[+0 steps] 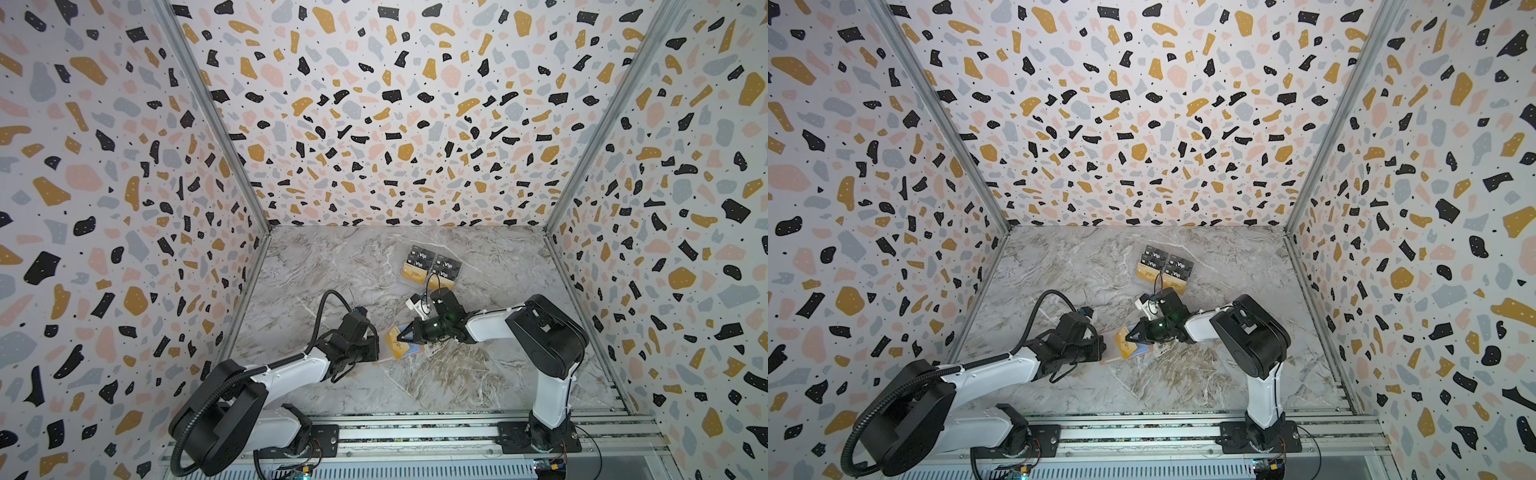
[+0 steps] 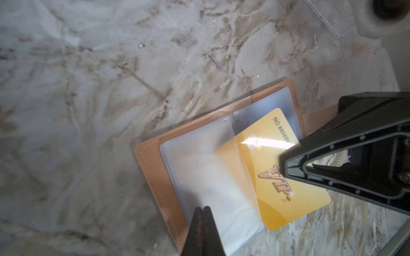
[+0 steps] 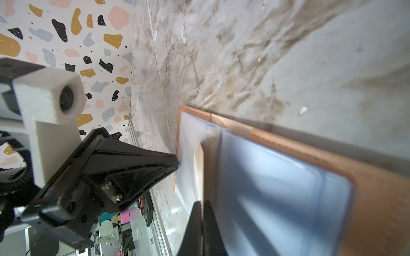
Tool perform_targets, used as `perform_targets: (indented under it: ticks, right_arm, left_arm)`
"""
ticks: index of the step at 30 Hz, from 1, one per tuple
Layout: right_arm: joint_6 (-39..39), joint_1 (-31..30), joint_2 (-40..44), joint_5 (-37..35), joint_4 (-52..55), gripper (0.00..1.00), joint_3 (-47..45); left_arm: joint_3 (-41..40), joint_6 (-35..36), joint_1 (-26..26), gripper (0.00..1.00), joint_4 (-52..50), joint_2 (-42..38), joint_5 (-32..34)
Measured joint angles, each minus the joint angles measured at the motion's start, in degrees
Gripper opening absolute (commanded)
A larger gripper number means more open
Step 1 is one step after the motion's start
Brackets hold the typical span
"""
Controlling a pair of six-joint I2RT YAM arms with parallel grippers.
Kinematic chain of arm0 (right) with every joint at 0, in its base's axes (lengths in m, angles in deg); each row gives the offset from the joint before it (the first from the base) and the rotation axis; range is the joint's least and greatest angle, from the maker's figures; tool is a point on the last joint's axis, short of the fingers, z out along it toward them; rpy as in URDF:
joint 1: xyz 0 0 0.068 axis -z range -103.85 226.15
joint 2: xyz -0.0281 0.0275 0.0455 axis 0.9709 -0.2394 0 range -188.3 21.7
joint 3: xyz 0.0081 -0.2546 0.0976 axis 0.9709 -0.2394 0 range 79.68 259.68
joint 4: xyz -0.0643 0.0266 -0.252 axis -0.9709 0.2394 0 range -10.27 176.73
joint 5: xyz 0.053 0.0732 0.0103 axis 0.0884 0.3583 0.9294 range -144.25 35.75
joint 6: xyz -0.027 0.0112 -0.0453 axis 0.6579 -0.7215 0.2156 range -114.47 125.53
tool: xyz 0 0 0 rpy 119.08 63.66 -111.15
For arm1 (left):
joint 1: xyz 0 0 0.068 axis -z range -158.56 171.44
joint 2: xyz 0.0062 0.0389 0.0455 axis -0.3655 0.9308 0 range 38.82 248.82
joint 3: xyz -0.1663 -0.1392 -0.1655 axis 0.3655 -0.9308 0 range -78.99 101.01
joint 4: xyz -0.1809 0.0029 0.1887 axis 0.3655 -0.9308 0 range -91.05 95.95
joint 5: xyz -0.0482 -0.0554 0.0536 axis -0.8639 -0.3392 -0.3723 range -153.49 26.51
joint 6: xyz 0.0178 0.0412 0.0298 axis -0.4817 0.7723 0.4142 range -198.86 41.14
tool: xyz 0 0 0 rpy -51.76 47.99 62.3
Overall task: Insert credit cards into a card holder
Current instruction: Insert the credit card into the card slot.
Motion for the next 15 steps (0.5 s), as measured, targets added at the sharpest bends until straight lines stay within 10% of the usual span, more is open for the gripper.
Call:
perform_targets:
  ticks: [15]
  right_arm:
    - [-5.4, 0.0, -2.1, 0.5, -9.1, 0.0, -2.4]
  left_arm:
    - [-0.6, -0.2, -0.1, 0.0, 0.7, 0.1, 0.0]
